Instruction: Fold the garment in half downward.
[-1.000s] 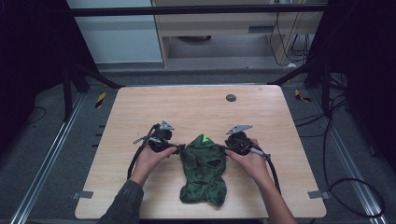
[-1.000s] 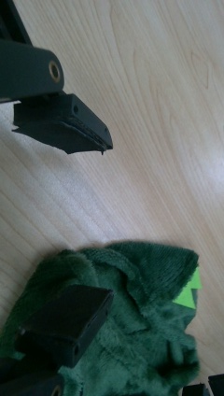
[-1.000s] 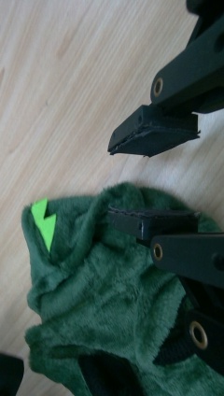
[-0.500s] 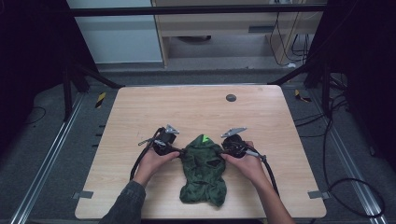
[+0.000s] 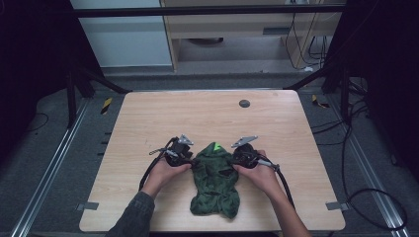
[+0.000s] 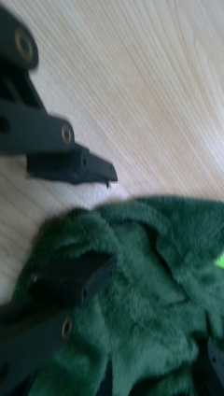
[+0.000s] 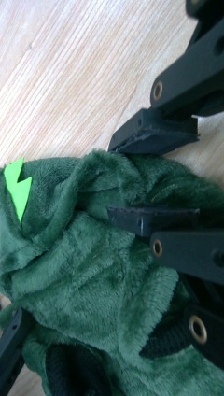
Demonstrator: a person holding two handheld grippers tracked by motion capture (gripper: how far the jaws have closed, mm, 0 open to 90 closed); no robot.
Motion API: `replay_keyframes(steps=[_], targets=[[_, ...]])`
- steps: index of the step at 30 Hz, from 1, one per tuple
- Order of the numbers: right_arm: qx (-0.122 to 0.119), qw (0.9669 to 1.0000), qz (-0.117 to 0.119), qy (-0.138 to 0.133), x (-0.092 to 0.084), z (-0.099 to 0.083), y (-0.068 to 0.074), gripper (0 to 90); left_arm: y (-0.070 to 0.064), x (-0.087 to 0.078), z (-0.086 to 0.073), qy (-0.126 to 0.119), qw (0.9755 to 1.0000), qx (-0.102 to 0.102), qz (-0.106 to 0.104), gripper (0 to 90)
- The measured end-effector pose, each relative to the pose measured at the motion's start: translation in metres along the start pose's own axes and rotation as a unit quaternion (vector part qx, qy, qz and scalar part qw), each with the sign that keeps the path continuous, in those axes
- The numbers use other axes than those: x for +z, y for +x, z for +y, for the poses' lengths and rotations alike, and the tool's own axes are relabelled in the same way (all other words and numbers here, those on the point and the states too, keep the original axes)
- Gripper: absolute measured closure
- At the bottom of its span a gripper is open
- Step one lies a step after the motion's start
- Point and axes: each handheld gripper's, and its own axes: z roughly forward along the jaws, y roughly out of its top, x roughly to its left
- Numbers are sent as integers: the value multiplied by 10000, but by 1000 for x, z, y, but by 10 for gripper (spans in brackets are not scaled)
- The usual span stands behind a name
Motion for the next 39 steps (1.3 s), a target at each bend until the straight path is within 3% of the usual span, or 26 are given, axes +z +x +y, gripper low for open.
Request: replay_keyframes(steps=[4,9,23,30,33,39], targets=[[-21,10000,94,14,0,1,1,742,-2,0,-1,-26,9998,30,-176,712],[-74,9998,162,27,0,1,2,807,-3,0,-1,-11,9998,74,-210,780],[-193,9997,156,-40,-1,1,3,849,-4,-1,0,-13,9996,177,-217,827],[-281,9994,170,-134,-9,5,3,852,-5,-6,5,30,9994,289,-186,830],[-250,9992,220,-210,-16,8,2,853,-5,-16,14,-45,9992,375,-145,830],[-480,9985,177,-170,-28,23,-4,854,-4,-25,29,-102,9988,473,-78,831]])
